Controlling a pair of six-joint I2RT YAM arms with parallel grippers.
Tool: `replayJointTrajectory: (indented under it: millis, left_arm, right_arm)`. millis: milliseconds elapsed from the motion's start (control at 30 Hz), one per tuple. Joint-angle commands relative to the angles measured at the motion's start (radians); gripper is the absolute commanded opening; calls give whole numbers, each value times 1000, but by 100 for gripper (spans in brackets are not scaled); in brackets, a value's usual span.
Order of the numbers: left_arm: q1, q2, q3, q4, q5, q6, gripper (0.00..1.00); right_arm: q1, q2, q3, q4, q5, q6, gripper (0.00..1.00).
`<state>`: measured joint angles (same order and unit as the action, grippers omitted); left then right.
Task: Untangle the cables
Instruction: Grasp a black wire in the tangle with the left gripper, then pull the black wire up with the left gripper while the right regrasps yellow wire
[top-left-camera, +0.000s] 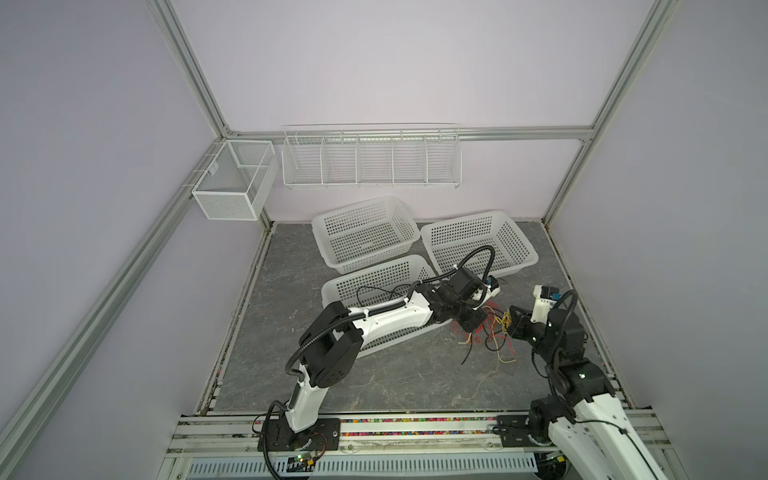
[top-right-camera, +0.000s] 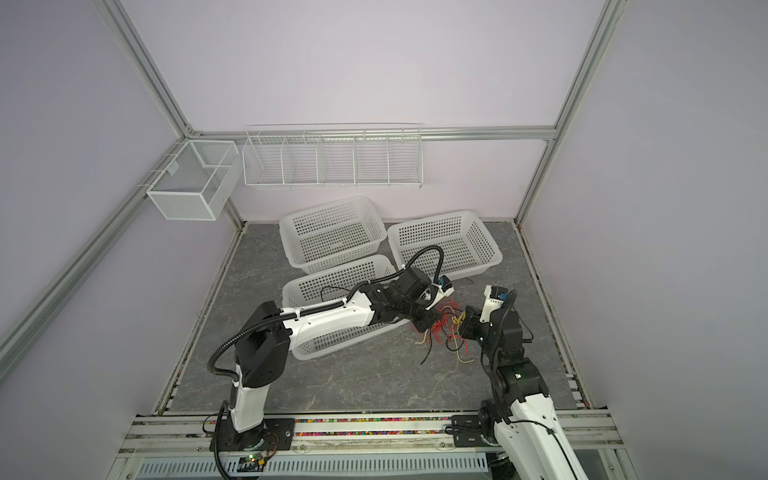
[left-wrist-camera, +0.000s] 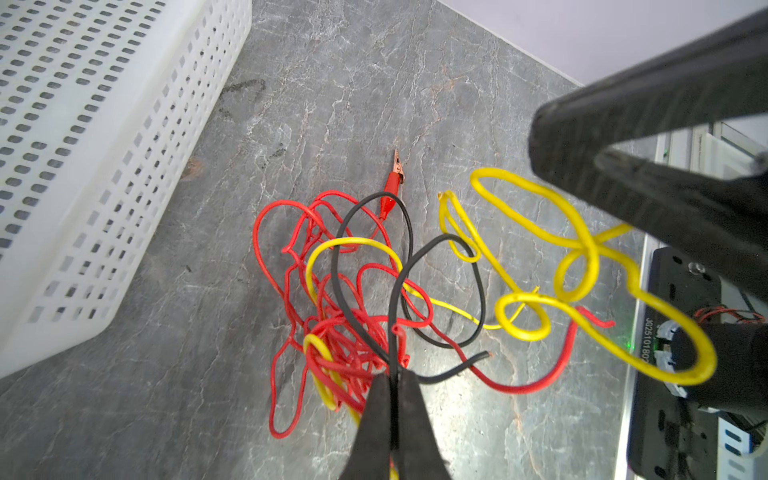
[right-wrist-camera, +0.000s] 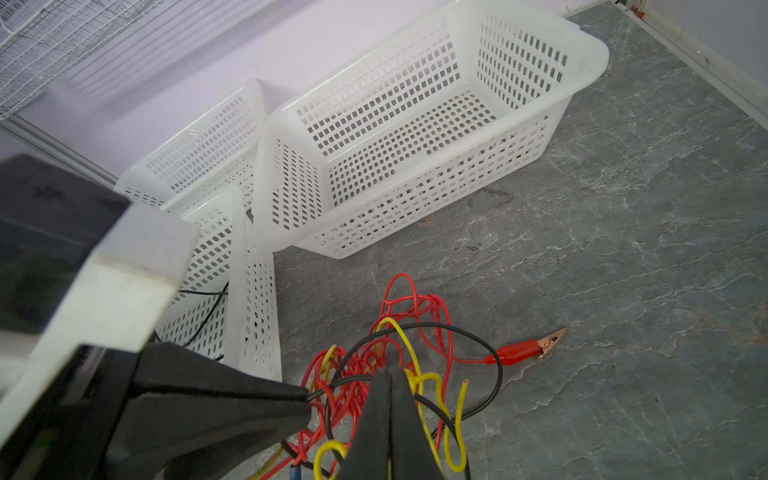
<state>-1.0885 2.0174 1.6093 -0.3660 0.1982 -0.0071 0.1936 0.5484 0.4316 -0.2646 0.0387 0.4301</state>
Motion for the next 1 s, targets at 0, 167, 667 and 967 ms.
replayJointTrajectory:
  millis: [0, 167, 667, 967]
  left_arm:
    - [-2, -69, 39, 24, -62, -18, 0]
    - [-2, -177, 21, 64, -92, -18, 0]
    - [-1, -540, -199, 332, -247, 17, 0]
    - [11, -712, -277, 376, -342, 79, 0]
  right_arm:
    - [6, 33, -19, 29, 30, 11, 6]
    - [6, 114, -36, 50, 83, 57, 6]
    - [4, 464, 21, 50, 216, 134, 6]
    - [-2, 575, 40, 73, 231, 145, 6]
